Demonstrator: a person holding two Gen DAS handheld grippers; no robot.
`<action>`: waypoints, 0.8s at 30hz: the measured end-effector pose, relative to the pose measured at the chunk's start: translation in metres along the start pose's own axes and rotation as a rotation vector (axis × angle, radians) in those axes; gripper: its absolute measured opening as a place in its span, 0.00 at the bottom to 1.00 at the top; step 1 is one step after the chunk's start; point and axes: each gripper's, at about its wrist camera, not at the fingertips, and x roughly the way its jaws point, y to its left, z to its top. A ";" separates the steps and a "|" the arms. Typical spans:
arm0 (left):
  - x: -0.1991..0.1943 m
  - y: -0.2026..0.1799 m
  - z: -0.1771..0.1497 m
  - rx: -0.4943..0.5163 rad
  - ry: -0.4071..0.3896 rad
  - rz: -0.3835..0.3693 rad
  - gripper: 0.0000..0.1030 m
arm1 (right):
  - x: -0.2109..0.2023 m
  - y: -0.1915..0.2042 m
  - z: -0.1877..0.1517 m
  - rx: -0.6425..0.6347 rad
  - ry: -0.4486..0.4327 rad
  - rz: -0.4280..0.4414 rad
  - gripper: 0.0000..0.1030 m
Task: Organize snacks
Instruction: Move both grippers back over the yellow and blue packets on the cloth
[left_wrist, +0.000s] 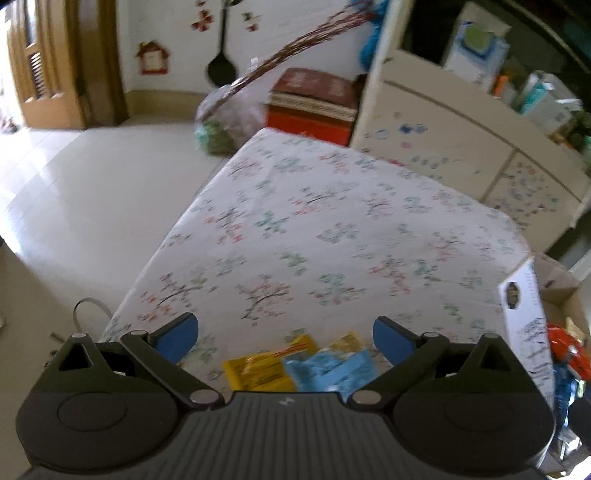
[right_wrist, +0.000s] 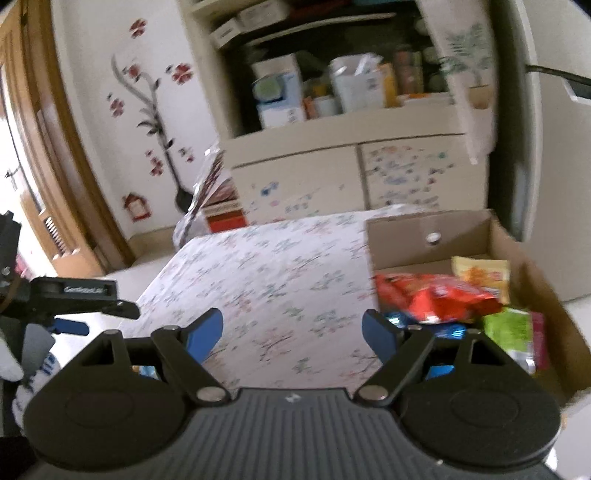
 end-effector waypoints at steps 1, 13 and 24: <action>0.002 0.004 0.000 -0.016 0.005 0.010 1.00 | 0.005 0.005 0.000 -0.008 0.011 0.011 0.81; 0.024 0.028 -0.005 -0.092 0.063 0.109 1.00 | 0.071 0.070 -0.022 -0.133 0.147 0.143 0.81; 0.047 0.045 -0.004 -0.147 0.113 0.204 1.00 | 0.111 0.110 -0.055 -0.268 0.242 0.170 0.81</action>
